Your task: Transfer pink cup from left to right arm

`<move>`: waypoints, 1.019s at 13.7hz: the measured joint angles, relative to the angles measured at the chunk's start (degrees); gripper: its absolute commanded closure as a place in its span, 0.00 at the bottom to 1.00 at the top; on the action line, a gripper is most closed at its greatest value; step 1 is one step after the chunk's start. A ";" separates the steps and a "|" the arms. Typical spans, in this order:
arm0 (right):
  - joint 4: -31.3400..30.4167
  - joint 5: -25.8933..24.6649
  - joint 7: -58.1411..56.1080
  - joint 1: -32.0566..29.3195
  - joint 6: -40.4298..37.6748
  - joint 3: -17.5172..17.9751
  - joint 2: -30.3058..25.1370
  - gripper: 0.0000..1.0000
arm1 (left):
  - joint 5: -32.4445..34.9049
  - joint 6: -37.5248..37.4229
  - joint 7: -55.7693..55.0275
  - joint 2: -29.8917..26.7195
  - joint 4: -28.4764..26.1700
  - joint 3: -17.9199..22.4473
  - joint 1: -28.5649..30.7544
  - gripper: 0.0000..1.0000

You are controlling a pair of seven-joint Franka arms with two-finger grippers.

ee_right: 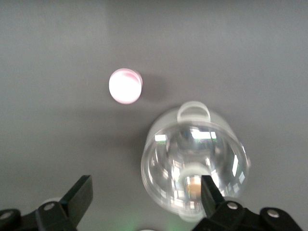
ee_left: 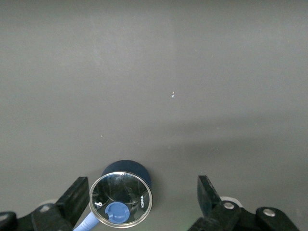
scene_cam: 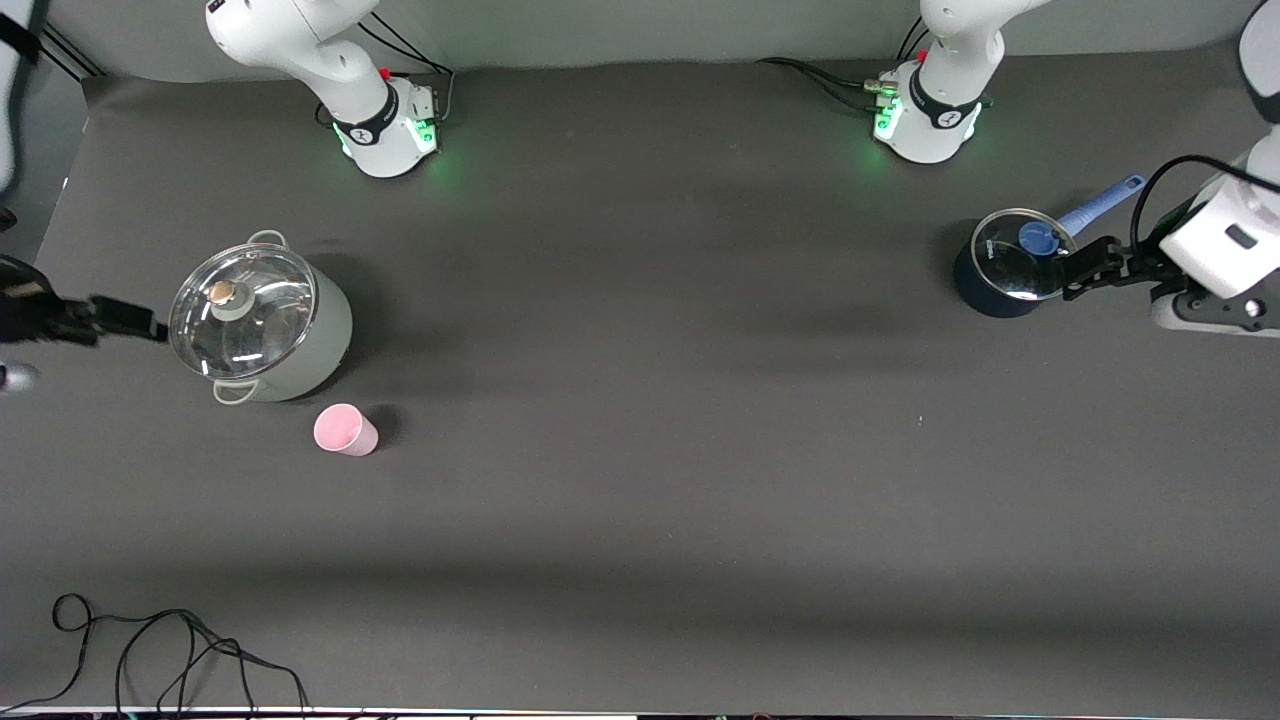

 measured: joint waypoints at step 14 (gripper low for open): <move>8.55 -0.34 7.58 3.52 -6.49 0.76 1.31 0.00 | 0.07 -6.71 -5.36 6.55 9.08 22.03 -23.86 0.00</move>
